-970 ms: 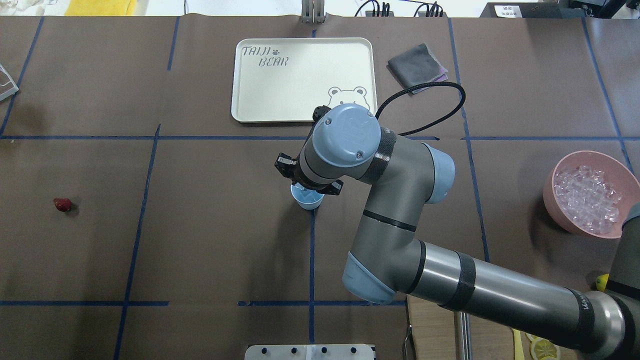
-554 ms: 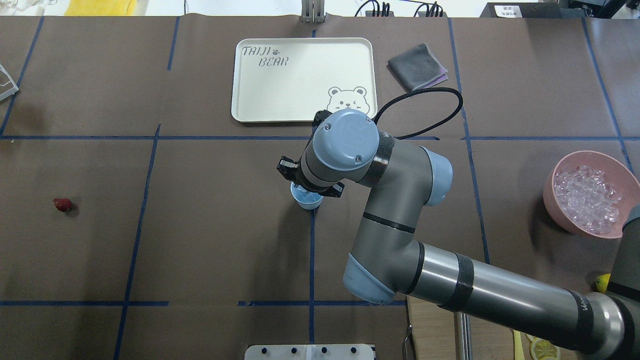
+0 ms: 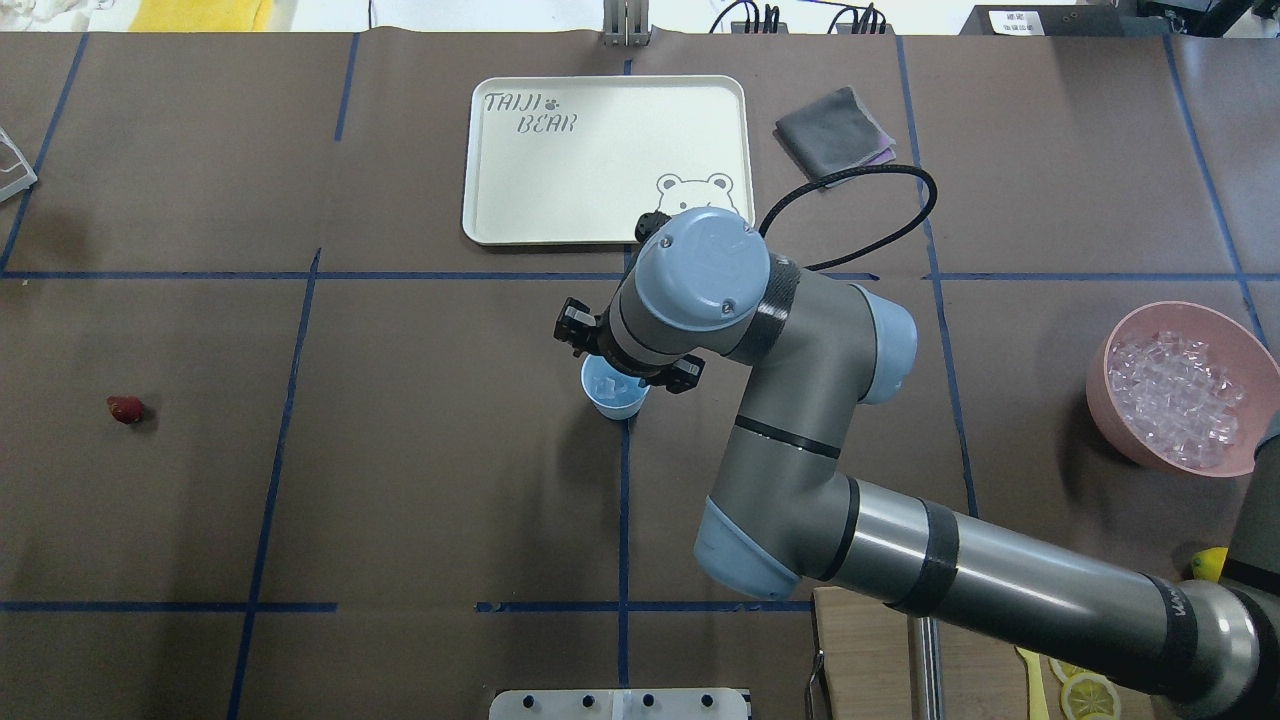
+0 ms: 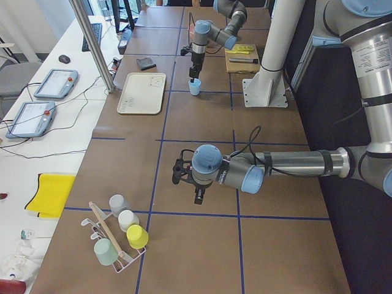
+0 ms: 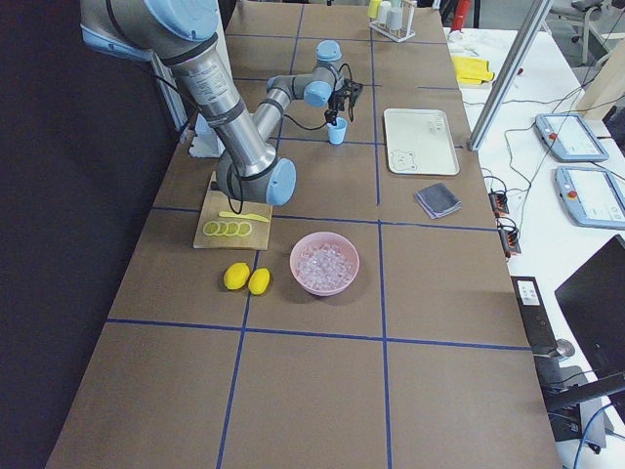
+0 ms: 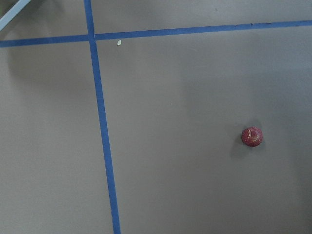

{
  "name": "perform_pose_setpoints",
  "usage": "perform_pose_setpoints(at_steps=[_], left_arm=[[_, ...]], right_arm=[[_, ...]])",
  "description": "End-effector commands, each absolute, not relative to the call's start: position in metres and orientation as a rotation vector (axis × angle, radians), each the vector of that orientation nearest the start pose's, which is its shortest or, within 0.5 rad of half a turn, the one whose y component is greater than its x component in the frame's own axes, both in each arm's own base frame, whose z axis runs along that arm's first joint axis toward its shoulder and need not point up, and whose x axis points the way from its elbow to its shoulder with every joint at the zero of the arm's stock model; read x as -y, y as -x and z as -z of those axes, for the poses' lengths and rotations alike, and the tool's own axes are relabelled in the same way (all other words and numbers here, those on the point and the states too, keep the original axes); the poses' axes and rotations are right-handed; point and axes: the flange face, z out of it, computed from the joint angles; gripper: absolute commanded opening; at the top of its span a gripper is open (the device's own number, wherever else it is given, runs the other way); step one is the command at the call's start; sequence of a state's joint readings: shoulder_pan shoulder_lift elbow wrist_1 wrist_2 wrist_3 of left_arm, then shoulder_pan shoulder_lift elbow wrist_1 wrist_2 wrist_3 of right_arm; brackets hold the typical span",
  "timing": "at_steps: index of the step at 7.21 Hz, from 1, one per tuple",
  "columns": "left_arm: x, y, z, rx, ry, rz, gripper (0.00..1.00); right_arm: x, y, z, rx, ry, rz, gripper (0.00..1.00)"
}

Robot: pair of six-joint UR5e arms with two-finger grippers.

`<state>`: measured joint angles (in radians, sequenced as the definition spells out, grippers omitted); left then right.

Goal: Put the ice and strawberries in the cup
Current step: 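Carry the ice cube with the right gripper over the blue cup and release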

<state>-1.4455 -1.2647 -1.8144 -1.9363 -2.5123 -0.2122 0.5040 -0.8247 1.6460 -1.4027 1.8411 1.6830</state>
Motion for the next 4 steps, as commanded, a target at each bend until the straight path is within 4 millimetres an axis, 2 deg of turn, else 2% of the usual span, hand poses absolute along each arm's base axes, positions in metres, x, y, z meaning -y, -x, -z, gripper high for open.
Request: perform_pose_setpoints(at_steps=[1,2,3,4], left_arm=[[0.409,-0.03,-0.594,-0.896,-0.094,0.004,1.0],[0.412,-0.069,-0.577,-0.848,-0.067,0.02,1.0],[0.423,-0.116,-0.558,-0.83,-0.048,0.042,1.0],[0.421,-0.158,-0.546,-0.827,-0.041,0.062,1.0]], right_arm=[[0.435,0.437,-0.164,1.045,0.117,-0.46,0.99],[0.435,0.371,-0.189,1.064,0.102,-0.419,0.99],[0.426,0.321,-0.22,1.056,0.077,-0.364,0.99],[0.425,0.286,-0.249,1.033,0.065,-0.337,0.99]])
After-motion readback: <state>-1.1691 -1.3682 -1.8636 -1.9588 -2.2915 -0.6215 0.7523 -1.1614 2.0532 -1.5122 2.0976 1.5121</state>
